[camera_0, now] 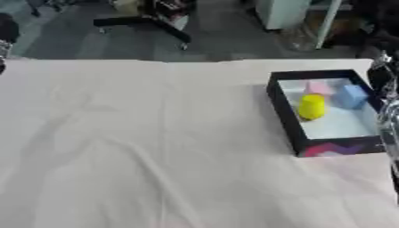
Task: Pick up the objects with one hand, pass them to the other hand, and then place them into the box on the other side of the table.
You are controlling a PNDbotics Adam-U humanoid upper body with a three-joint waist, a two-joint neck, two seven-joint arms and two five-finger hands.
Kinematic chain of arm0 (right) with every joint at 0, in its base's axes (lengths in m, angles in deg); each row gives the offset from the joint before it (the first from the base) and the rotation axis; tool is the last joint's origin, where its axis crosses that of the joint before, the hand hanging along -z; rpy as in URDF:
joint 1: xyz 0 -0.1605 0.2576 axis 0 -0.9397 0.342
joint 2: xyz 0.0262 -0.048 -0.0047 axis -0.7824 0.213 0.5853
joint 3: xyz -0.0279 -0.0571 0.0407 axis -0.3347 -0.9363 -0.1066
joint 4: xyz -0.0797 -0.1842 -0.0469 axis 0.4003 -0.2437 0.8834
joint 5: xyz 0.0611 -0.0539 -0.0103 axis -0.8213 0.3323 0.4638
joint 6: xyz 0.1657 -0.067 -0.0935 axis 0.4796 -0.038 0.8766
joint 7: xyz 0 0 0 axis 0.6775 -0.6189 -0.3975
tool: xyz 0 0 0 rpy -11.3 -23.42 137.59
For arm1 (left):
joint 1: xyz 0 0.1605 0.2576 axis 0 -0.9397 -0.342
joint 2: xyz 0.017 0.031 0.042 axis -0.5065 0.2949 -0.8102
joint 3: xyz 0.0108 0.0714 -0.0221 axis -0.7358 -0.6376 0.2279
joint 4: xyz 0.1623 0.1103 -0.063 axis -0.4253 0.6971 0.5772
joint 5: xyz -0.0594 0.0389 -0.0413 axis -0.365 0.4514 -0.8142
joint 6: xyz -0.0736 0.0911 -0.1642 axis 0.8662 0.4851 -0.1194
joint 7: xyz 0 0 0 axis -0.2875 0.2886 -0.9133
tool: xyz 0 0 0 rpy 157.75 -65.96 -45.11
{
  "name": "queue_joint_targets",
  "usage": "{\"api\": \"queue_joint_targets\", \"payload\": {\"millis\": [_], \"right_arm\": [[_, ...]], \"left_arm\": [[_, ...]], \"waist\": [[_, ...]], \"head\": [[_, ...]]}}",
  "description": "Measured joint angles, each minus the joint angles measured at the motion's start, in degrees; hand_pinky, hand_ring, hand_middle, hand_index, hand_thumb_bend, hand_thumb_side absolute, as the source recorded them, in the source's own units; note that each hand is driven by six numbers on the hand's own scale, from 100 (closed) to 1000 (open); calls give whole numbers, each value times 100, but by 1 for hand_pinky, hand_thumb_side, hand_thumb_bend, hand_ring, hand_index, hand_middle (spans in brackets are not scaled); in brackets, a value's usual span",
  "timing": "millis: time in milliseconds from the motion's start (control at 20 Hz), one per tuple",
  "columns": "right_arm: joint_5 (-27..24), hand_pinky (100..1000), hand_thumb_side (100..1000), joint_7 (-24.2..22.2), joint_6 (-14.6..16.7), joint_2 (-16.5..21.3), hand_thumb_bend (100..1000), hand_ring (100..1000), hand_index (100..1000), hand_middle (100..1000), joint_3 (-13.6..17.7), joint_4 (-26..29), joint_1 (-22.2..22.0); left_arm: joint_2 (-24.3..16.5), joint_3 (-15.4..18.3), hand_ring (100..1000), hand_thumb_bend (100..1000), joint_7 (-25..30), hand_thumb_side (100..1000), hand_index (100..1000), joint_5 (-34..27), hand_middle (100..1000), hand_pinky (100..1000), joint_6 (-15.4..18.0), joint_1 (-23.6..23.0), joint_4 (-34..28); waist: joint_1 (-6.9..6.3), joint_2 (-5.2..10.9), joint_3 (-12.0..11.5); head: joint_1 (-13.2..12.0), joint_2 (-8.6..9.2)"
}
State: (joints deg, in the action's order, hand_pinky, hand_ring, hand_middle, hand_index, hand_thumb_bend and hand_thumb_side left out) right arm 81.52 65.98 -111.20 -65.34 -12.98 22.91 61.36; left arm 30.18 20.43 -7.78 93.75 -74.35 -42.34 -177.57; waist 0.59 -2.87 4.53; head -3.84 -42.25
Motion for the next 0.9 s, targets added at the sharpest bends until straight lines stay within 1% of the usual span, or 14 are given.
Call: {"api": "queue_joint_targets", "payload": {"millis": [150,250,350,450,600,750,900], "right_arm": [[-598,440,459,938,-2,-266,100,684,920,722,-116,214,-276],[-1081,433,470,1537,33,-411,100,679,919,717,-186,271,-415],[-1571,429,479,2042,137,-503,100,676,920,715,-253,273,-486],[-1980,426,487,2318,380,-558,100,674,920,714,-295,240,-524],[-2400,422,492,2598,660,-613,100,674,922,714,-321,125,-550],[-2656,421,497,2762,823,-621,100,673,922,714,-322,22,-567],[-2789,421,497,2857,919,-627,100,674,923,715,-322,-37,-569]], "left_arm": [[363,170,640,460,-359,678,720,54,605,740,-94,-225,-277],[616,240,639,455,-506,680,719,68,605,740,-154,-349,-422],[851,307,638,453,-602,681,718,74,604,739,-222,-455,-563],[1062,356,637,450,-658,683,717,74,604,739,-287,-555,-673],[1236,379,635,447,-657,683,716,51,602,738,-355,-668,-764],[1293,389,634,444,-653,684,714,17,601,738,-384,-678,-813],[1331,388,631,441,-628,688,714,-11,599,738,-414,-681,-838]], "waist": [[-13,-6,13],[-12,-14,10],[-12,-48,11],[-12,-66,12],[-13,-66,1],[-12,-66,2],[-11,-66,-14]], "head": [[-20,-1],[-13,0],[-4,1],[11,1],[35,1],[37,1],[36,1]]}}
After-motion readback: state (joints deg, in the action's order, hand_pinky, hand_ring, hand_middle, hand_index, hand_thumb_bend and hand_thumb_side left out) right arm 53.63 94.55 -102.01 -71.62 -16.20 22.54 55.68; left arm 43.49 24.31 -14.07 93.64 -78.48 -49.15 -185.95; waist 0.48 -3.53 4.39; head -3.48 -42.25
